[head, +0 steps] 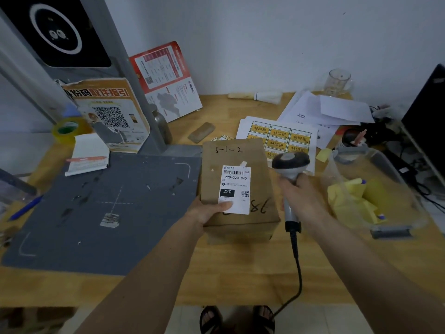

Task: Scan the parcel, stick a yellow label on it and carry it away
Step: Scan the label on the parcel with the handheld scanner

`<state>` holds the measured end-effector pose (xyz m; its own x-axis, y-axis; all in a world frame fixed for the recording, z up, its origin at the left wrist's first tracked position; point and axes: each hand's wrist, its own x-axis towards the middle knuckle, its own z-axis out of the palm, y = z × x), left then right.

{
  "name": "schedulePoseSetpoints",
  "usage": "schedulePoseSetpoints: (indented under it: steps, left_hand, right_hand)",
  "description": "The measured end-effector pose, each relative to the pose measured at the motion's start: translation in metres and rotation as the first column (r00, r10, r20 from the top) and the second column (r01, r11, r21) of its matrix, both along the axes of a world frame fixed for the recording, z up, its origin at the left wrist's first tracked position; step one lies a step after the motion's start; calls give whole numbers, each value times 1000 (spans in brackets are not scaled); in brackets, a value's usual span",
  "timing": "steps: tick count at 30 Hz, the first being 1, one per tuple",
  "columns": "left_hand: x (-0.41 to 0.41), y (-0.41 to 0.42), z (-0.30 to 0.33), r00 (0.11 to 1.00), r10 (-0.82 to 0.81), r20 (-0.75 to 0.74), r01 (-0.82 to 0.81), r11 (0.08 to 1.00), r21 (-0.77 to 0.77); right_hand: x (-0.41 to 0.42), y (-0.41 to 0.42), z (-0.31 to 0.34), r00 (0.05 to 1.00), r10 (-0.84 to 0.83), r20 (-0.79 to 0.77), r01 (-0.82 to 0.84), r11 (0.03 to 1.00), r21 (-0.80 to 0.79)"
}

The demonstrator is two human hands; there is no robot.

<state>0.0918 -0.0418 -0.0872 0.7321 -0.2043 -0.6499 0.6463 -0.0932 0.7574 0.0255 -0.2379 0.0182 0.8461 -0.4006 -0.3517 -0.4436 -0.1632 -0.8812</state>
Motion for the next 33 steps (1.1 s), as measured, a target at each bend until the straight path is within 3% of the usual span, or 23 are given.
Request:
schedulePoseSetpoints:
  steps: [7, 12, 16, 18, 21, 22, 25, 27, 30, 33]
  left_hand:
    - [-13, 6, -6, 987, -146, 70, 142, 988, 59]
    - [-20, 6, -3, 975, -220, 19, 216, 969, 115]
    - [-29, 3, -4, 977, -209, -35, 212, 959, 188]
    - [-31, 3, 0, 981, -190, -41, 194, 960, 200]
    - [-29, 7, 8, 988, -148, -52, 156, 968, 199]
    - [-25, 8, 11, 992, -110, -54, 119, 973, 199]
    - [-1, 9, 19, 994, 102, -31, -95, 978, 184]
    - [22, 10, 17, 966, 256, -18, -250, 954, 166]
    - [58, 10, 11, 955, 297, -6, -293, 946, 140]
    - [91, 6, 7, 964, 266, -24, -261, 957, 124]
  right_hand:
    - [6, -21, -60, 979, -113, -169, 125, 990, 63]
    - [22, -35, -63, 973, -129, -193, 123, 992, -41]
    - [25, -55, -68, 964, -81, -254, 60, 994, -89]
    - [33, -60, -103, 917, -73, -393, 30, 993, -115]
    - [53, -75, -173, 877, -58, -477, -21, 987, -159]
    - [55, -71, -168, 870, -48, -491, -41, 985, -169]
    - [58, -67, -150, 883, -58, -466, -53, 974, -222]
    - [64, -70, -137, 880, -196, -433, 49, 943, -328]
    - [80, -80, -118, 827, -432, -360, 244, 852, -463]
    - [108, -76, -92, 923, -341, -180, 215, 842, -494]
